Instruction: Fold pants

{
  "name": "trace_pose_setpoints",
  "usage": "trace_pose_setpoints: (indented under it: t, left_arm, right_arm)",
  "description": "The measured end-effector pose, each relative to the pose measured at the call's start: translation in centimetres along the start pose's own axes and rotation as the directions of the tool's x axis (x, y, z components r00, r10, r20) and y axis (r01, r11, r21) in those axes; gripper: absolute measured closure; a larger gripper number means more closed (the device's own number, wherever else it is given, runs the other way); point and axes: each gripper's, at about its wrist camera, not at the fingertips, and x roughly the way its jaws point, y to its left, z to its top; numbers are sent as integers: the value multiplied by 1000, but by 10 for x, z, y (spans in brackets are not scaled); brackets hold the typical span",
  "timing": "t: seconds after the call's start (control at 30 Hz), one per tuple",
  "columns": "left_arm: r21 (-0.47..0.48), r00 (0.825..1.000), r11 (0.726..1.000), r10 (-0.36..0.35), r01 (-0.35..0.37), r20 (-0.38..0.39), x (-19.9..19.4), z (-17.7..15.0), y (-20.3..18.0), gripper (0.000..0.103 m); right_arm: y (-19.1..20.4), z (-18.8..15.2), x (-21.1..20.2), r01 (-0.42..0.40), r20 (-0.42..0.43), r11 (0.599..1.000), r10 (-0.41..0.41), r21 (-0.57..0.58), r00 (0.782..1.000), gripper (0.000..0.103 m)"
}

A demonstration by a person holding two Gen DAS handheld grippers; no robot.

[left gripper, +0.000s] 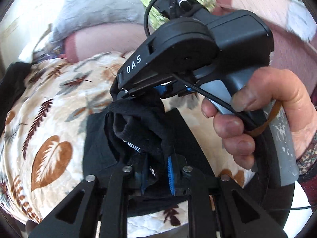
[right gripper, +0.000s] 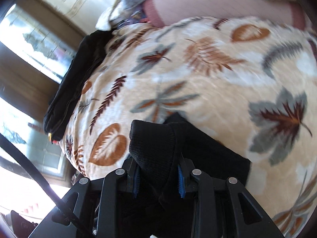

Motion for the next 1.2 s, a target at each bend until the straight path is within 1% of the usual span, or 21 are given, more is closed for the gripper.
trace_pose_setpoints:
  t: [0.03, 0.07, 0.1, 0.13, 0.2, 0.23, 0.3, 0.37, 0.43, 0.5, 0.57, 0.67, 0.77, 0.83, 0.87, 0.9, 0.93, 0.97, 1.03, 1.13, 1.2]
  left_arm:
    - [1, 1000, 1000, -11, 11, -11, 0, -1, -1, 84]
    - [-1, 1000, 1000, -26, 26, -15, -2, -1, 1, 77]
    - [-3, 998, 999, -52, 52, -19, -5, 0, 3, 69]
    - [-8, 997, 997, -74, 74, -13, -12, 0, 8, 64]
    - [-36, 995, 995, -93, 94, 31, -33, -1, 26, 45]
    - [-55, 994, 993, -100, 102, 48, -39, -1, 35, 41]
    - [-115, 992, 988, -94, 103, 79, -55, -4, 52, 27]
    - [-193, 995, 979, -45, 61, 88, -62, -7, 78, 24]
    - [-268, 998, 963, 1, 15, 61, -57, -8, 107, 24]
    - [-341, 999, 940, 28, -17, 27, -49, -13, 130, 24]
    - [-385, 1000, 923, 29, -25, 5, -47, -22, 138, 24]
    - [-414, 999, 910, 24, -31, -23, -40, -29, 142, 24]
    - [-414, 999, 910, 18, -31, -36, -36, -33, 138, 24]
    - [-412, 999, 911, 11, -28, -42, -33, -33, 135, 24]
    - [-409, 999, 912, 9, -27, -45, -31, -31, 134, 24]
    - [-404, 999, 914, 10, -28, -47, -31, -31, 132, 24]
    - [-395, 999, 918, 12, -29, -46, -32, -30, 130, 24]
    - [-388, 999, 921, 16, -31, -44, -32, -29, 128, 24]
    - [-379, 999, 924, 24, -39, -44, -32, -27, 126, 24]
    - [-370, 998, 928, 21, -38, -51, -26, -22, 123, 24]
    - [-355, 998, 934, 17, -36, -55, -22, -20, 118, 24]
  right_arm:
    - [-11, -4, 0, -14, 3, 1000, 14, 21, 1000, 71]
    - [-20, -6, -1, -29, 7, 999, 29, 38, 1000, 69]
    - [-30, -9, -1, -42, 14, 997, 41, 64, 999, 62]
    - [-39, -11, -1, -44, 25, 995, 42, 95, 999, 53]
    - [-62, -16, -6, -25, 50, 985, 17, 173, 999, 51]
    - [-70, -18, -9, -9, 57, 981, -2, 192, 998, 51]
    - [-87, -23, -17, 21, 74, 976, -38, 218, 997, 51]
    - [-104, -30, -30, -3, 124, 961, -32, 275, 992, 50]
    - [-114, -36, -44, -49, 181, 946, -10, 319, 983, 48]
    - [-114, -43, -56, -80, 227, 943, 5, 322, 974, 48]
    - [-106, -52, -62, -78, 249, 953, 2, 293, 968, 48]
    - [-86, -69, -62, -24, 228, 975, -28, 220, 973, 48]
    - [-68, -92, -51, -3, 187, 985, -30, 170, 982, 48]
    - [-64, -101, -38, 37, 149, 987, -61, 159, 987, 48]
    - [-62, -105, -32, 65, 140, 987, -86, 147, 986, 51]
    - [-61, -107, -28, 90, 132, 987, -108, 132, 985, 65]
    - [-61, -109, -26, 99, 127, 987, -115, 126, 985, 90]
    - [-61, -109, -29, 83, 133, 989, -100, 124, 986, 99]
    - [-63, -111, -41, 35, 164, 991, -56, 127, 985, 99]
    - [-65, -116, -53, 56, 190, 991, -79, 123, 979, 99]
    - [-72, -123, -58, 48, 194, 987, -78, 153, 978, 99]
